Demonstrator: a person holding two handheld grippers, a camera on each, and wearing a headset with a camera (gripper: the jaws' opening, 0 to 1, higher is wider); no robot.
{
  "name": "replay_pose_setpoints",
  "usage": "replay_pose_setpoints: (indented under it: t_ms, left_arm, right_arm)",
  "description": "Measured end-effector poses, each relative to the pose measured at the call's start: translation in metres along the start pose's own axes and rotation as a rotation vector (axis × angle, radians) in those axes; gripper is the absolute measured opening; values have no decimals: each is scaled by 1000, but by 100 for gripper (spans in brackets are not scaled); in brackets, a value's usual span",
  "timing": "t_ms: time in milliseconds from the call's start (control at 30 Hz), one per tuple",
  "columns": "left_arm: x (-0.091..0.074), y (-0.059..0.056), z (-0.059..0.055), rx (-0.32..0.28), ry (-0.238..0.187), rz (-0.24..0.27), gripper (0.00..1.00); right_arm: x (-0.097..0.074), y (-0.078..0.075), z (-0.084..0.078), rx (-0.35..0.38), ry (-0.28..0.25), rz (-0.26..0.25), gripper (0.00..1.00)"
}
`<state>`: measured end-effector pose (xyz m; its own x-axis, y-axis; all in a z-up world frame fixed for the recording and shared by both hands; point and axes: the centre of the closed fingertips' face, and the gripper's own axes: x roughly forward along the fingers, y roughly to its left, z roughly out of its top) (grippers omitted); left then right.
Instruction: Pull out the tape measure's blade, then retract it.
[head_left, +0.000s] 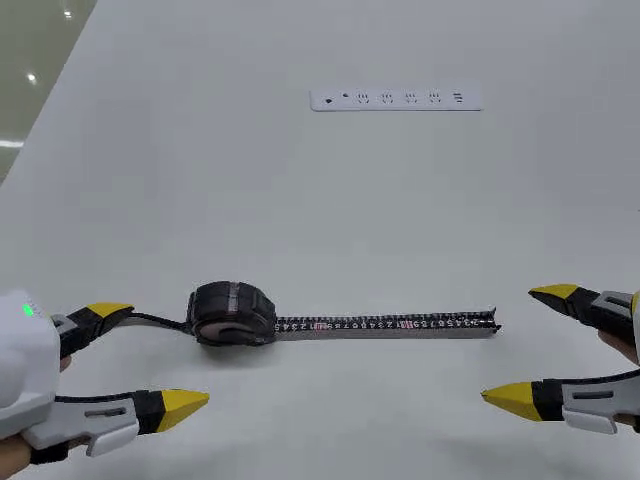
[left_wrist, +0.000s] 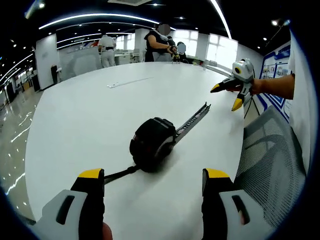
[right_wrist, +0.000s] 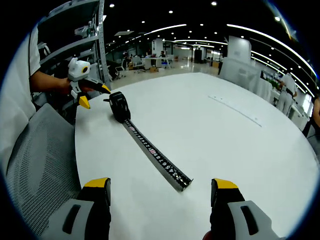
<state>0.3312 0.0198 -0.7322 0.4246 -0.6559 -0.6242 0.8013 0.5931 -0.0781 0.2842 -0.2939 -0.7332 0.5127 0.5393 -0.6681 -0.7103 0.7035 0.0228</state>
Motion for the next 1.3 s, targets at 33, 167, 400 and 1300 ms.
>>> replay_pose_setpoints:
  t_ms: [33, 167, 400, 1300]
  left_arm:
    - [-1, -1, 0, -6, -6, 4, 78]
    - [-4, -4, -1, -27, -23, 23, 80]
    - [-9, -6, -6, -58, -57, 57, 81]
    - [-25, -26, -30, -163, -94, 80, 94]
  right_arm:
    - [-1, 0, 0, 4, -2, -2, 83]
    - [-4, 5, 1, 14, -22, -13, 85]
    - [-8, 12, 1, 27, -61, -36, 86]
    - [-13, 34, -26, 93, -68, -62, 99]
